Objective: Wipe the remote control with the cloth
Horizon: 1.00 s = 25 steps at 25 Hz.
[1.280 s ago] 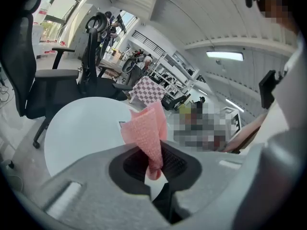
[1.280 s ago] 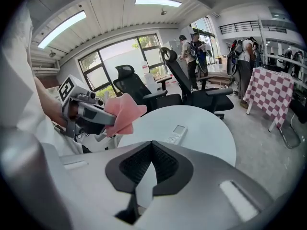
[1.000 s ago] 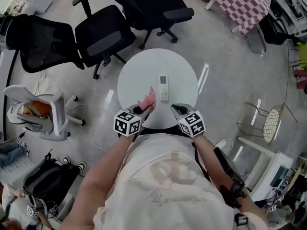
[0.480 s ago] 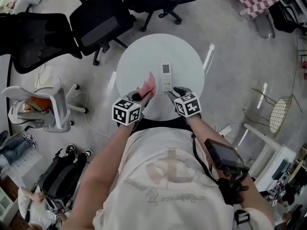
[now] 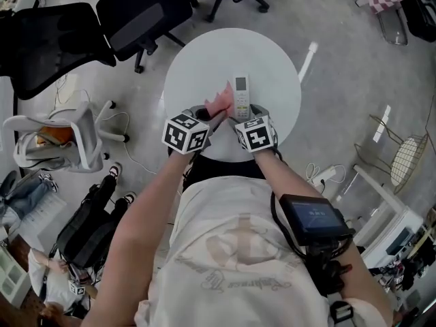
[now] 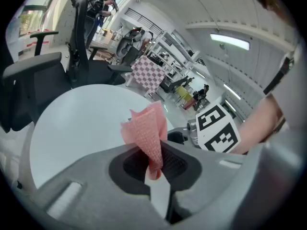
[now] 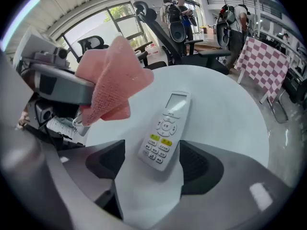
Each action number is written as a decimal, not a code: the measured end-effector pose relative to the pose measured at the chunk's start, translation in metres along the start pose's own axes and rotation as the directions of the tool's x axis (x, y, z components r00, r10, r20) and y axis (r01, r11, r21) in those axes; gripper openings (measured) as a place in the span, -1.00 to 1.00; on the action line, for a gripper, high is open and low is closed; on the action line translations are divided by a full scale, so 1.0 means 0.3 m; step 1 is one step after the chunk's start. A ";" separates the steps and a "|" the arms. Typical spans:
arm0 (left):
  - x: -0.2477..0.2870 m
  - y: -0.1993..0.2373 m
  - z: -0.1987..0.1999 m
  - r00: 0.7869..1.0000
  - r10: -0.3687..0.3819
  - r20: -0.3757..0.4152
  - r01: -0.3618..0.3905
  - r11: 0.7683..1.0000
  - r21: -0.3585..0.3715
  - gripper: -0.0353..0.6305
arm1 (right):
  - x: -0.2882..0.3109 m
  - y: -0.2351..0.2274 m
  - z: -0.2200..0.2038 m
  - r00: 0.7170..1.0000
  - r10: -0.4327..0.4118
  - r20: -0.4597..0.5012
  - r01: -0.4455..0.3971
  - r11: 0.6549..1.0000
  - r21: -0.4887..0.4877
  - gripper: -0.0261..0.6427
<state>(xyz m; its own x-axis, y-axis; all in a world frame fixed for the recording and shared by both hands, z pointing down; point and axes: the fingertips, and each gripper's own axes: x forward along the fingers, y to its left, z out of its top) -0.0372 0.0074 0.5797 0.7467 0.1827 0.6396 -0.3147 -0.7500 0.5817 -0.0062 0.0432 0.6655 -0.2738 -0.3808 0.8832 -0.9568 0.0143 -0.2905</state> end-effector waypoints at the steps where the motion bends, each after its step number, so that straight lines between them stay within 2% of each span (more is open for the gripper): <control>1: 0.022 0.001 -0.002 0.999 -0.021 -0.038 0.022 1.000 0.011 -0.79 | 0.002 -0.005 0.006 1.000 -0.014 0.005 0.014 1.000 -0.025 0.15; 4: 0.086 0.013 0.006 0.987 -0.060 -0.148 0.069 0.996 0.059 -0.79 | 0.000 -0.028 0.017 0.999 -0.036 0.015 0.038 0.996 -0.084 -0.07; 10: 0.157 0.028 0.030 0.960 -0.091 -0.265 0.129 0.983 0.132 -0.79 | -0.006 -0.026 0.011 1.000 0.009 0.001 -0.009 0.979 -0.205 -0.11; 17: 0.186 0.040 -0.011 0.935 -0.099 -0.340 0.148 0.982 0.120 -0.79 | -0.018 -0.062 0.020 0.998 0.050 -0.042 -0.063 0.889 -0.454 -0.12; 25: 0.214 0.011 -0.028 0.919 -0.126 -0.374 0.186 0.974 0.128 -0.79 | -0.031 -0.079 0.018 0.996 0.059 -0.067 -0.086 0.834 -0.545 -0.13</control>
<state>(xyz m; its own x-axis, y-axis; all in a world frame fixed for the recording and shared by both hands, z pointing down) 0.0049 0.0218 0.6269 0.5066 0.5005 0.7021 -0.0929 -0.7779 0.6215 0.0194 0.0413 0.6623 -0.3360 -0.3163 0.8872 -0.8276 0.5488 -0.1178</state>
